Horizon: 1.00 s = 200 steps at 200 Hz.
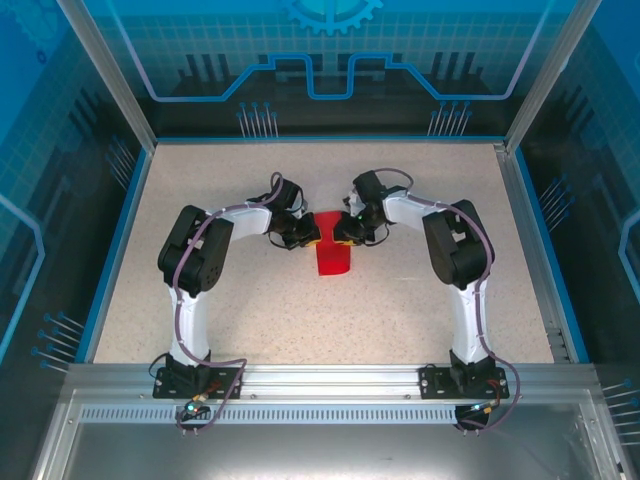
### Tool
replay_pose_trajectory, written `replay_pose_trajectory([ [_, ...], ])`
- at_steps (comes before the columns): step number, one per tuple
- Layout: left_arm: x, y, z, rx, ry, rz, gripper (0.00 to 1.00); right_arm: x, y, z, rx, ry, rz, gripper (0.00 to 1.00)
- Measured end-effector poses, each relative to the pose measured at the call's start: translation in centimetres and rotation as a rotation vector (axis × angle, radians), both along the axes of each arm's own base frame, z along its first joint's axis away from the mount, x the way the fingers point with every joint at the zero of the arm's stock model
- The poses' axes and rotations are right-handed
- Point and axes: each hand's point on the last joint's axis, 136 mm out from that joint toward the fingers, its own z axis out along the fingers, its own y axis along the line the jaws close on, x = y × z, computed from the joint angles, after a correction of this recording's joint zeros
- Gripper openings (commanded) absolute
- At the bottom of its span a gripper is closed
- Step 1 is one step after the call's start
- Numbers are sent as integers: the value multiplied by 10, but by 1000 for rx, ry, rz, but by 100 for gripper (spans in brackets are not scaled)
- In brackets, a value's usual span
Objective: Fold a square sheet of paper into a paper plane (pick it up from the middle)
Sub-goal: Fold the square sheet of paper in half at the center of the table.
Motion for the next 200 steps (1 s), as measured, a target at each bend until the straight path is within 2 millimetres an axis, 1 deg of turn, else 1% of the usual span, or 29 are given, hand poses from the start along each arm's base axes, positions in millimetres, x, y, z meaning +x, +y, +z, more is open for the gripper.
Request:
replay_pose_trajectory([
  [26, 0, 0, 0, 0, 0, 0, 0, 0, -2, -2, 34, 3, -11, 19],
  [58, 0, 0, 0, 1, 3, 0, 0, 0, -2, 2, 72, -9, -25, 19],
  [86, 0, 0, 0, 1, 4, 0, 0, 0, 0, 15, 84, -29, -25, 18],
  [111, 0, 0, 0, 1, 4, -1, 0, -4, 8, 26, 101, -56, -13, 14],
  [125, 0, 0, 0, 2, 4, -1, 0, -14, 8, 21, 103, -43, -13, 12],
  [152, 0, 0, 0, 3, 4, 0, 0, -35, 0, -2, 81, 25, -33, 8],
  [200, 0, 0, 0, 5, 3, 0, 0, -36, 0, -1, 100, 10, -41, 5],
])
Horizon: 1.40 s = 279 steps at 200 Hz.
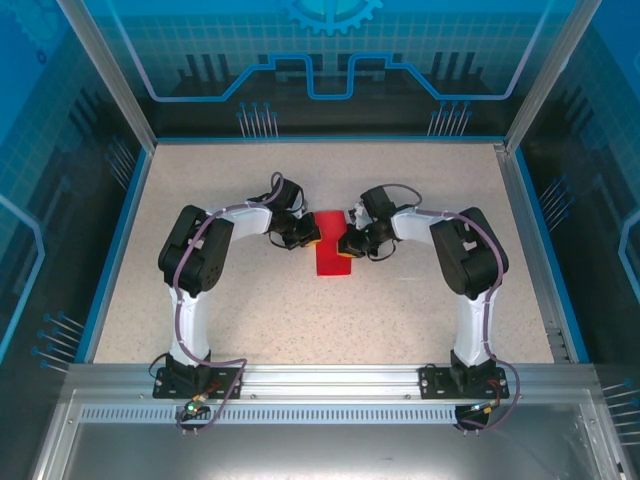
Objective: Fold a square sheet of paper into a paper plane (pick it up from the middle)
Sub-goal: Fold the square sheet of paper in half at the center of the table.
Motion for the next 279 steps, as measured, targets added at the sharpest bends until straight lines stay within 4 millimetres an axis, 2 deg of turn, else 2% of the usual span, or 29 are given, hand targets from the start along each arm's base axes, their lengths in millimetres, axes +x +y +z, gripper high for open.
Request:
replay_pose_trajectory([
  [54, 0, 0, 0, 2, 0, 3, 0, -15, -4, 20, 39, -31, -7, 6],
  [104, 0, 0, 0, 2, 0, 3, 0, -38, -10, -1, 38, 37, -28, 6],
  [180, 0, 0, 0, 3, 0, 3, 0, -42, -10, 3, 56, 30, -28, 6],
  [232, 1, 1, 0, 5, -1, 5, 0, -45, -11, -1, 53, 40, -27, 7],
  [260, 0, 1, 0, 5, -1, 4, 0, -44, -11, 8, 57, 27, -28, 7],
  [279, 0, 1, -1, 6, 0, 4, 0, -29, -7, 23, 70, -5, -28, 7],
])
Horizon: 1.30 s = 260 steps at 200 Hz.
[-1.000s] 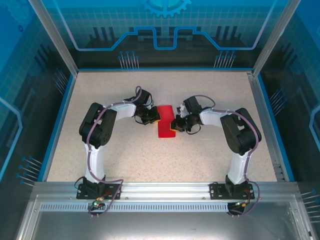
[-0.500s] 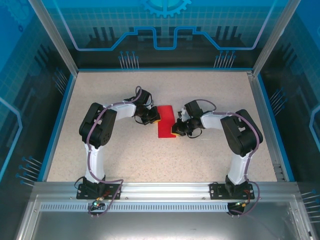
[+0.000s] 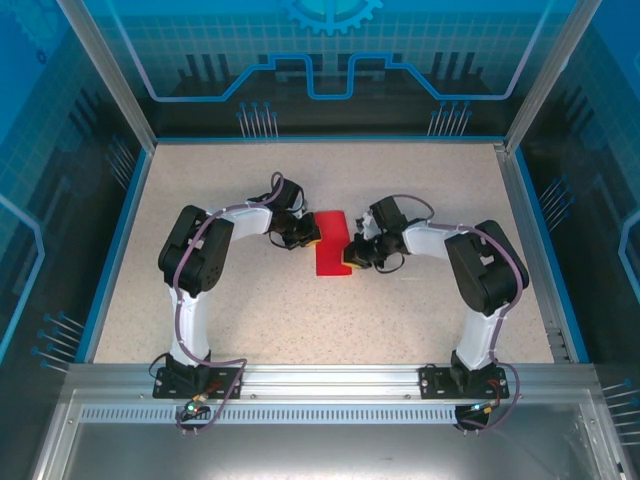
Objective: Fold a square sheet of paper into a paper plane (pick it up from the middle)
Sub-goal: Fold the square sheet of paper in half at the center of the table.
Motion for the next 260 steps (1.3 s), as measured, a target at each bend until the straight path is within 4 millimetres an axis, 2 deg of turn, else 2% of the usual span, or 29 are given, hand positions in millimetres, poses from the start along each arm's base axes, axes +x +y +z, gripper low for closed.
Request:
replay_pose_trajectory([
  [28, 0, 0, 0, 0, 0, -1, 0, 55, 18, 27, 42, -95, -12, 6],
  [39, 0, 0, 0, 1, 1, -1, 0, 73, 25, 27, 52, -118, -15, 6],
  [54, 0, 0, 0, 1, 1, -1, 0, 87, 29, 19, 50, -119, -19, 6],
  [97, -1, 0, 0, 1, 2, -1, 0, 95, 13, -23, 15, -29, -77, 6],
  [133, 0, 0, 0, 4, 4, -1, 0, 103, 5, -22, 30, -17, -119, 6],
  [201, -1, 0, 0, 5, 4, -1, 0, 122, 6, -12, 47, -61, -156, 6],
  [260, -1, 0, 0, 7, 4, -2, 0, 132, 0, -21, -2, -65, -203, 6],
])
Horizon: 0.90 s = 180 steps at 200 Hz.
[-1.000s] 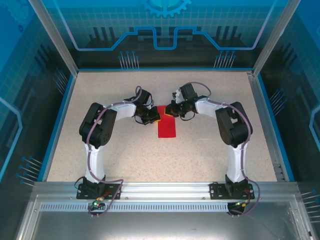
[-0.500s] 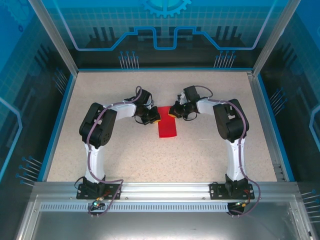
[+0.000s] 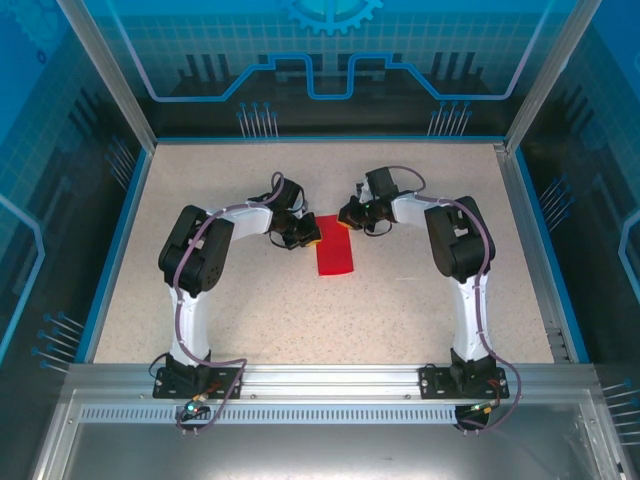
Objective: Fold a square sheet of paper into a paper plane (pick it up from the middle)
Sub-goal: Fold the square sheet of paper in half at the center of the table.
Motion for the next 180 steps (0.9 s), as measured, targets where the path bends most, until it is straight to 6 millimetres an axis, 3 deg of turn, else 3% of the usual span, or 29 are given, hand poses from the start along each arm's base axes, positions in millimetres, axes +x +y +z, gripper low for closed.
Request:
replay_pose_trajectory([
  [145, 0, 0, 0, 1, -1, 0, 0, 22, -17, 1, -12, 42, -202, 7],
  [180, 1, 0, 0, 4, -1, 1, 0, 19, -26, 14, -26, -11, -185, 8],
])
